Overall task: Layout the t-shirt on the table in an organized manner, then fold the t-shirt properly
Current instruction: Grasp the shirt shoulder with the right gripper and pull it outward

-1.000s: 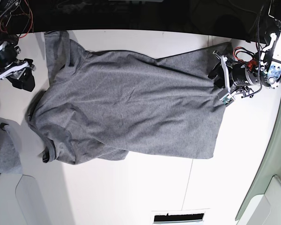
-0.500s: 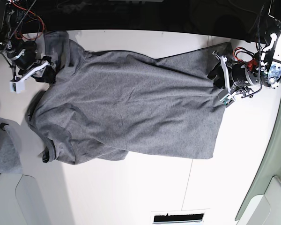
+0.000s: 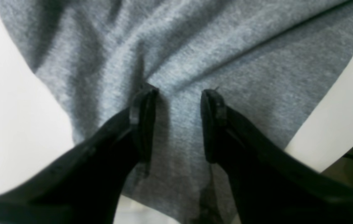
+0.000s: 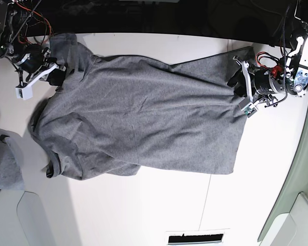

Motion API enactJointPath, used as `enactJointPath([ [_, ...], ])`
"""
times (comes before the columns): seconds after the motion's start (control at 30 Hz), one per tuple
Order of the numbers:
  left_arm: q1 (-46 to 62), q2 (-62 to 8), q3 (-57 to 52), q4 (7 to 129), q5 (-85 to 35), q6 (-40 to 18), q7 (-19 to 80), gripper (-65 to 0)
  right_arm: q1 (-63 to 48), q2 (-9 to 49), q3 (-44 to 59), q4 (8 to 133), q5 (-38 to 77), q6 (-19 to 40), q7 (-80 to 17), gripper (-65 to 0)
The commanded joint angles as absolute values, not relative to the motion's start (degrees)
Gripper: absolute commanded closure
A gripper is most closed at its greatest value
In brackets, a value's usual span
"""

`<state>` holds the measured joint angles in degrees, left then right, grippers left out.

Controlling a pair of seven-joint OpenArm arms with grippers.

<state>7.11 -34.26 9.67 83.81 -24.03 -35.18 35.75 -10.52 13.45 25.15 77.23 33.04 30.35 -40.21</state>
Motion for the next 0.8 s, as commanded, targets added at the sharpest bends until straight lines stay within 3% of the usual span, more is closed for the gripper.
enactJointPath([
  [0.0, 6.4, -35.1, 9.3, 84.4, -24.4, -35.2, 35.0, -27.1, -12.1, 14.1, 26.9, 78.8, 34.1, 30.6, -40.6, 0.0],
  [0.37, 6.3, -35.1, 9.3, 84.4, -24.5, -35.1, 34.9, -27.1, -23.2, 14.1, 36.4, 90.3, 40.1, 31.5, -40.4, 0.0],
  [0.43, 6.3, -35.1, 9.3, 84.4, -24.5, -35.1, 34.9, -27.1, -23.2, 14.1, 36.8, 91.2, 40.1, 31.5, -39.3, -16.9],
  [0.5, 6.3, -35.1, 9.3, 84.4, -24.6, -35.2, 35.0, -27.1, -22.8, 14.1, 36.8, 91.9, 40.1, 31.5, -36.3, -28.9],
  [0.53, 6.3, -35.1, 9.3, 84.4, -24.6, -35.2, 35.0, -27.1, -22.1, 14.1, 36.8, 91.9, 40.0, 31.5, -35.4, -31.5],
  [0.77, 6.4, -35.1, 9.3, 84.4, -24.6, -35.2, 36.0, -27.1, -10.4, 14.1, 36.7, 90.5, 32.6, 26.2, -32.7, -31.7],
])
